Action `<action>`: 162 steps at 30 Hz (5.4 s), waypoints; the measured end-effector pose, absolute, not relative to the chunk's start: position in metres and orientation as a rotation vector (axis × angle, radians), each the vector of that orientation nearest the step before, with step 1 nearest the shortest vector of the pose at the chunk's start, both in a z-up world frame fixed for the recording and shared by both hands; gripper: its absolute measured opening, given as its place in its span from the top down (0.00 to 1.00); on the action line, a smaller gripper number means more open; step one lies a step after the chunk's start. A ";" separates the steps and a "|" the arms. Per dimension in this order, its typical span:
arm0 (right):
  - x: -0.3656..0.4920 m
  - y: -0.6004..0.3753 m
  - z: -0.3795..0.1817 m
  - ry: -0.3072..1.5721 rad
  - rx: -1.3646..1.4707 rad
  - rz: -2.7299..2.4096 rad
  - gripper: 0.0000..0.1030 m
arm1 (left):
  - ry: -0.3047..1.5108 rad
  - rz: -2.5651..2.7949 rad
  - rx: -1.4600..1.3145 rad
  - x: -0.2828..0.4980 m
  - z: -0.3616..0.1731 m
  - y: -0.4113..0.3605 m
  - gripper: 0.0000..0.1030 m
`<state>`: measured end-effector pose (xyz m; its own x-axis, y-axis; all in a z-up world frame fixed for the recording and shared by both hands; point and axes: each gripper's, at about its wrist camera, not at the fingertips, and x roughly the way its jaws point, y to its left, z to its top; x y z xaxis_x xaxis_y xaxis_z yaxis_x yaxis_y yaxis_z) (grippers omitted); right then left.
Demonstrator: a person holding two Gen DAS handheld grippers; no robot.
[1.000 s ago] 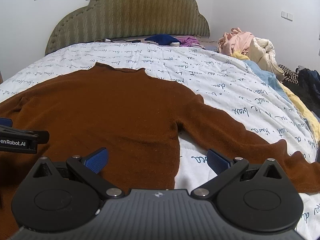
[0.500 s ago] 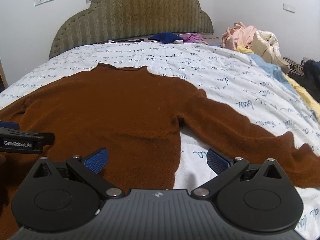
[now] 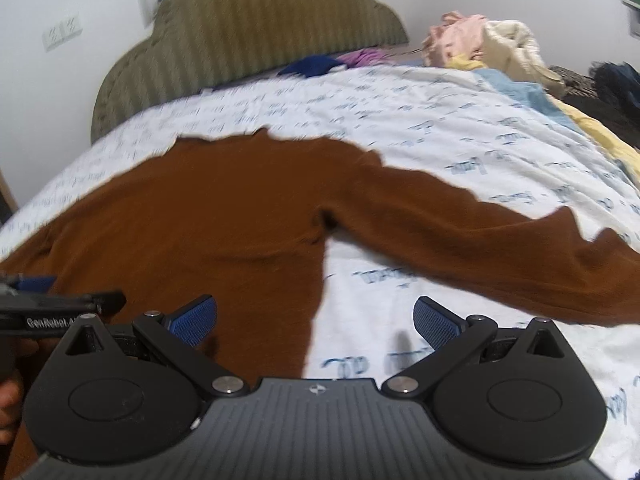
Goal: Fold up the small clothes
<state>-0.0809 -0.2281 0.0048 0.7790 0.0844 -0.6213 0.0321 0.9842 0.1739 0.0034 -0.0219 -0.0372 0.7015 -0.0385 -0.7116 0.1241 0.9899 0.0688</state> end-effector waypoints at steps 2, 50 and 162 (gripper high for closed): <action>-0.090 -0.244 0.008 0.645 0.222 0.001 0.00 | 0.784 -0.086 0.123 0.004 -0.040 -0.023 0.00; -0.078 -0.401 0.018 0.490 0.314 -0.547 0.89 | 0.652 -0.026 0.100 -0.010 0.000 0.006 0.00; 0.106 0.027 0.024 0.882 -0.084 0.475 0.04 | 0.733 0.439 -0.046 -0.050 0.001 0.161 0.00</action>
<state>0.1056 0.0270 0.0245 0.5393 0.3654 -0.7587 -0.4331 0.8930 0.1223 -0.0498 0.1614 0.0010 0.6570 0.3712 -0.6561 -0.4028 0.9086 0.1108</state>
